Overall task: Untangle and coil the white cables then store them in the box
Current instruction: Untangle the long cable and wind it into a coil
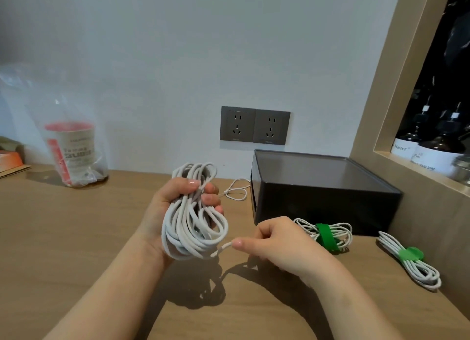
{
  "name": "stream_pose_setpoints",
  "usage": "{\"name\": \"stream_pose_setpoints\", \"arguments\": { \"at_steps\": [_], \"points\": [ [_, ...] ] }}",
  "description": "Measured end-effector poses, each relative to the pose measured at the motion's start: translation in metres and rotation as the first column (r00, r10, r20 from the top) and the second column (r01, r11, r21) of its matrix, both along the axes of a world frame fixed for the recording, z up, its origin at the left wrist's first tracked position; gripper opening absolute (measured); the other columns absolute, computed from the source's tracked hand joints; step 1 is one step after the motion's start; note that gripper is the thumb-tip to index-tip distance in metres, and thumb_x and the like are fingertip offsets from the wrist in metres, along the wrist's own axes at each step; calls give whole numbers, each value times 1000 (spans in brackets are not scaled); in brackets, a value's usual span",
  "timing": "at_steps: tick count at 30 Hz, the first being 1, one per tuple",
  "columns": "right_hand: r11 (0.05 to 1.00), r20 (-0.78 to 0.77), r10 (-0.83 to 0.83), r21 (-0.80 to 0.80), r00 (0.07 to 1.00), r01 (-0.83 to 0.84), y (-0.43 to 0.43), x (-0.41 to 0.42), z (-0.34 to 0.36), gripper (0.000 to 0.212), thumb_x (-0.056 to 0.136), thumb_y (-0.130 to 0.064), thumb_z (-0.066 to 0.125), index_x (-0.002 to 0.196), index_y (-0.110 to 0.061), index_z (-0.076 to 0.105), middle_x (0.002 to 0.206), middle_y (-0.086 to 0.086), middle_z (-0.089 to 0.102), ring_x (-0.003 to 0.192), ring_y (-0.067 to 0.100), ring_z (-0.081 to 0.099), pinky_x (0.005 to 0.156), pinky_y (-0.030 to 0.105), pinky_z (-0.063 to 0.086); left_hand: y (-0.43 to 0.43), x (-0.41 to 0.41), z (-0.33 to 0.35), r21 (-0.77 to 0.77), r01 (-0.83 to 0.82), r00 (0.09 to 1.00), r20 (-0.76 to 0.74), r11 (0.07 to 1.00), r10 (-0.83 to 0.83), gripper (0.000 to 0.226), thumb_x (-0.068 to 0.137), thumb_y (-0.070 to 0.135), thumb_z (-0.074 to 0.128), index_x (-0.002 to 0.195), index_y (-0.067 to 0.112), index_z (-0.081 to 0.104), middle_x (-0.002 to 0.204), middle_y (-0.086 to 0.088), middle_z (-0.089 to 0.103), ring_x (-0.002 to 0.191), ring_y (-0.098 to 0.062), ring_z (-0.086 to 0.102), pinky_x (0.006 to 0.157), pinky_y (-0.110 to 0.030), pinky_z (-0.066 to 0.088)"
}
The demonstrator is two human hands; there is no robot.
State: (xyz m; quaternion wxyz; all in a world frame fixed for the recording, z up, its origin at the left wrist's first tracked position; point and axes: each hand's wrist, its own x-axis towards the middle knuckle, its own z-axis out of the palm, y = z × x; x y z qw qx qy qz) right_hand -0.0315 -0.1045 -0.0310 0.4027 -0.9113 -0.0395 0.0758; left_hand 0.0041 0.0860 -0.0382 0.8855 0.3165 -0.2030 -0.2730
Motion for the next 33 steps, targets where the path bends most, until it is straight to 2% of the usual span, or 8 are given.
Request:
{"name": "stream_pose_setpoints", "arguments": {
  "at_steps": [3,5,7,12,17,22,29,33],
  "points": [
    [996,88,-14,90,996,6,-2,-2,2,19,79,-36,71,79,-18,67,63,-6,57,56,6,49,56,22,40,-2,-4,2,147,127,992,8,981,-129,12,79,11,64,85,1,65,77,-11,68,79,-26,67,81,-34,54],
    [983,158,-68,177,985,39,-4,-1,4,5,82,-24,70,81,-21,67,69,-5,60,59,6,53,57,22,44,-6,-5,3,269,60,998,10,961,-65,25,54,9,82,71,2,65,62,-9,63,62,-25,65,65,-33,57],
    [952,186,-141,295,972,82,-6,3,3,9,83,-13,68,81,-22,66,77,-2,63,63,8,59,64,23,54,-12,-10,6,415,-18,1000,31,910,6,34,37,5,84,64,1,63,55,-10,57,52,-26,61,57,-32,56],
    [832,118,-231,539,966,133,-6,6,4,19,90,-2,55,85,-17,66,81,8,64,71,14,68,80,36,58,-24,-14,8,566,-313,949,213,763,232,26,56,-3,63,77,2,50,53,-16,49,46,-25,52,52,-35,53],
    [785,126,-241,608,962,117,-2,4,6,17,89,1,55,92,-14,62,84,10,64,76,16,67,70,26,58,-25,-11,4,636,-413,911,304,652,280,37,64,-6,67,91,5,44,58,-16,52,47,-27,56,49,-33,51],
    [749,148,-248,656,957,93,1,2,7,20,85,4,60,95,-14,59,83,10,67,72,17,69,63,23,57,-29,-12,3,654,-472,882,360,591,305,47,55,-1,67,97,8,46,71,-20,54,51,-28,59,50,-33,51],
    [728,131,-250,679,959,97,1,3,5,16,80,4,66,88,-9,61,83,11,69,74,19,71,72,33,59,-33,-15,4,641,-616,787,505,458,353,51,49,8,67,96,14,49,88,-18,57,69,-24,60,63,-35,54],
    [710,114,-245,697,963,98,2,3,4,16,77,6,69,85,-7,63,82,12,70,76,20,71,74,35,59,-32,-15,4,627,-646,764,536,436,360,50,50,9,69,95,16,49,101,-28,59,91,-42,65,80,-54,55]
  ]
}}
